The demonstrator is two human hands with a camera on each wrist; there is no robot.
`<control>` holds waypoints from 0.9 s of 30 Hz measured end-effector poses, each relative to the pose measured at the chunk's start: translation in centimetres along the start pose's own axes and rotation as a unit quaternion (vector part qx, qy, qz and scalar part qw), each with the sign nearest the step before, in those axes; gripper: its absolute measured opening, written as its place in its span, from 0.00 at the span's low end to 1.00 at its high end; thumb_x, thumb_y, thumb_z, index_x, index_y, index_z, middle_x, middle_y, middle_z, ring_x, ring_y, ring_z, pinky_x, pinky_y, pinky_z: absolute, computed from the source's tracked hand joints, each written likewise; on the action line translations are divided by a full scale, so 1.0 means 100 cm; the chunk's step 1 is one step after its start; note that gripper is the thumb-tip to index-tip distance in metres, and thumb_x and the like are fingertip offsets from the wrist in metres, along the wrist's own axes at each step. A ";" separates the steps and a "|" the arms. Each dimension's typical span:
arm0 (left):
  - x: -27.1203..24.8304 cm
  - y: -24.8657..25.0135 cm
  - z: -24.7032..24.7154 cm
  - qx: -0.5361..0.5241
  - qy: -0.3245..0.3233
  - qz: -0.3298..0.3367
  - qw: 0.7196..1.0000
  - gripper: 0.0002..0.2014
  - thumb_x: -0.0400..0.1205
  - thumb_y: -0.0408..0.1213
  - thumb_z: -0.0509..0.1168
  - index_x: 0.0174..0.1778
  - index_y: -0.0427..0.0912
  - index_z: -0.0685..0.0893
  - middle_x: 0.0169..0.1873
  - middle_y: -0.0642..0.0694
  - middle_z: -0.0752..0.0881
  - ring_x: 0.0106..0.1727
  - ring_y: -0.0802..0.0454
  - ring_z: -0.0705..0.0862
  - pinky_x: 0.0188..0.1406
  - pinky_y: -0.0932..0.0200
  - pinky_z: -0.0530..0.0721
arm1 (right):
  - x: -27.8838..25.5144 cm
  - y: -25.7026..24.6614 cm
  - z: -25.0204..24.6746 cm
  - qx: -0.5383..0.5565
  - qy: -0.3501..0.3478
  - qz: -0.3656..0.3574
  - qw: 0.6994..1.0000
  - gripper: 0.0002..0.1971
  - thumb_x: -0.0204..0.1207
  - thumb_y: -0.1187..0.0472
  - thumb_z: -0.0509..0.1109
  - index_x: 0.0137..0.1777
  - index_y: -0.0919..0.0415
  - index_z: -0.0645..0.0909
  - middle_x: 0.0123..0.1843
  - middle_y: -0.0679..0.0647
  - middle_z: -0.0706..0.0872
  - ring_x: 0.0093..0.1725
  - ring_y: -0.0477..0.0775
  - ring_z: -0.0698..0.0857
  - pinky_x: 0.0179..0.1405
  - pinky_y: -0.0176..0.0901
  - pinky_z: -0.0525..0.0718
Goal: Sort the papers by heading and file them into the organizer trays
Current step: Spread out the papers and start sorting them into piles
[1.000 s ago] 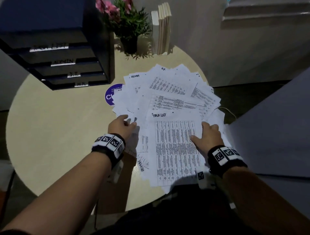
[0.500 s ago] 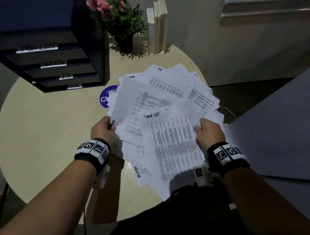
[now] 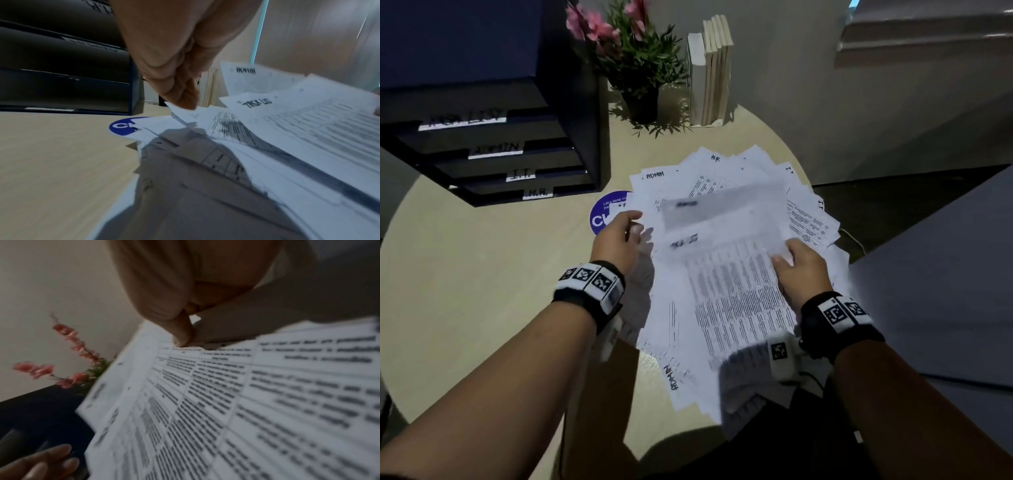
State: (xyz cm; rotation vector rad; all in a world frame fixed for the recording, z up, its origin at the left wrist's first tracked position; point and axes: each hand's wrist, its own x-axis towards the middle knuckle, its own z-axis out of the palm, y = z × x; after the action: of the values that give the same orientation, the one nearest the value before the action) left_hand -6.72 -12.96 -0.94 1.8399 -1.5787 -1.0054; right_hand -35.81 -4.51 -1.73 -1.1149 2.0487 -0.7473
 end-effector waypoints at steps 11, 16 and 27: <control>-0.002 0.002 0.038 0.179 -0.126 -0.051 0.974 0.10 0.81 0.38 0.69 0.57 0.44 0.83 0.46 0.47 0.88 0.53 0.47 0.83 0.50 0.60 0.76 | 0.037 0.012 0.015 0.033 0.093 0.092 0.991 0.09 0.83 0.56 0.63 0.51 0.63 0.74 0.49 0.54 0.79 0.53 0.58 0.77 0.59 0.47 0.75; -0.038 -0.008 0.040 0.169 -0.215 -0.039 0.961 0.08 0.80 0.31 0.66 0.37 0.48 0.80 0.34 0.53 0.86 0.42 0.53 0.82 0.44 0.61 0.77 | 0.049 0.003 0.025 0.018 0.050 0.077 0.996 0.08 0.82 0.57 0.65 0.50 0.63 0.77 0.58 0.60 0.79 0.49 0.60 0.81 0.50 0.44 0.77; 0.008 -0.003 0.037 0.041 -0.046 -0.143 0.988 0.20 0.83 0.38 0.64 0.72 0.39 0.76 0.62 0.41 0.84 0.64 0.43 0.81 0.65 0.55 0.76 | 0.045 -0.003 0.028 -0.077 -0.007 0.056 0.995 0.20 0.85 0.60 0.64 0.74 0.67 0.74 0.74 0.63 0.76 0.72 0.65 0.77 0.71 0.49 0.73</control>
State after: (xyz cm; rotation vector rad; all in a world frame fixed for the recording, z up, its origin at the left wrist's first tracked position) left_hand -9.46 -13.37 -3.49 2.1500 -1.4534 -1.1798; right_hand -35.27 -9.01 -4.46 -1.0762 2.1670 -0.5323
